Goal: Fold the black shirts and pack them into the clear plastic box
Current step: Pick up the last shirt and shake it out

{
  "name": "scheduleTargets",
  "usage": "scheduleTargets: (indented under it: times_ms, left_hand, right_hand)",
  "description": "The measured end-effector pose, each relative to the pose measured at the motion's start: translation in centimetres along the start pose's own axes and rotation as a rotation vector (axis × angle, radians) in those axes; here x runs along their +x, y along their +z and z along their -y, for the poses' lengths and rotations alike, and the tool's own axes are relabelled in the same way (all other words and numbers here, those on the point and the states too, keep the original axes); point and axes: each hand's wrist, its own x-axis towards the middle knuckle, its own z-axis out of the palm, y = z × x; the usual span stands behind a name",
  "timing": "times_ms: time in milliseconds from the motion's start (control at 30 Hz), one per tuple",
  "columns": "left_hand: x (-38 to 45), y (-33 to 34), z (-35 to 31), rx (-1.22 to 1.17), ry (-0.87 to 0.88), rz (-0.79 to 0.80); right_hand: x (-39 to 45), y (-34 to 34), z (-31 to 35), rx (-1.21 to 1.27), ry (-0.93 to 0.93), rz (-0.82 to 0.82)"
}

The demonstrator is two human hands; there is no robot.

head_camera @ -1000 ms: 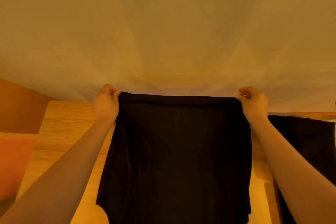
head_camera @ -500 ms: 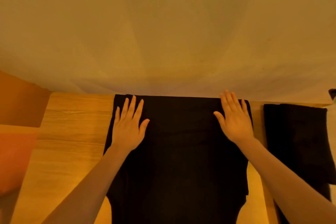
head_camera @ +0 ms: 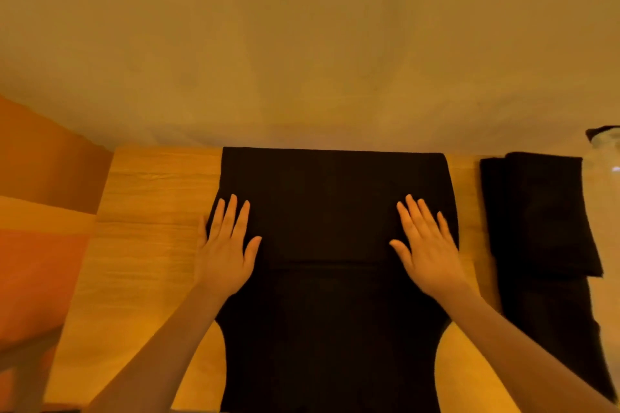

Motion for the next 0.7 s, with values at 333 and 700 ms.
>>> scheduleTargets:
  times_ms: [333,700]
  left_hand:
    - [-12.8,2.2,-1.2,0.054,0.197,0.025]
    - [-25.8,3.0,0.1,-0.705,-0.172,-0.158]
  right_hand:
    - [-12.1,3.3,5.1,0.017,-0.037,-0.003]
    - [-24.6,4.4,8.2,0.621,0.394,-0.269]
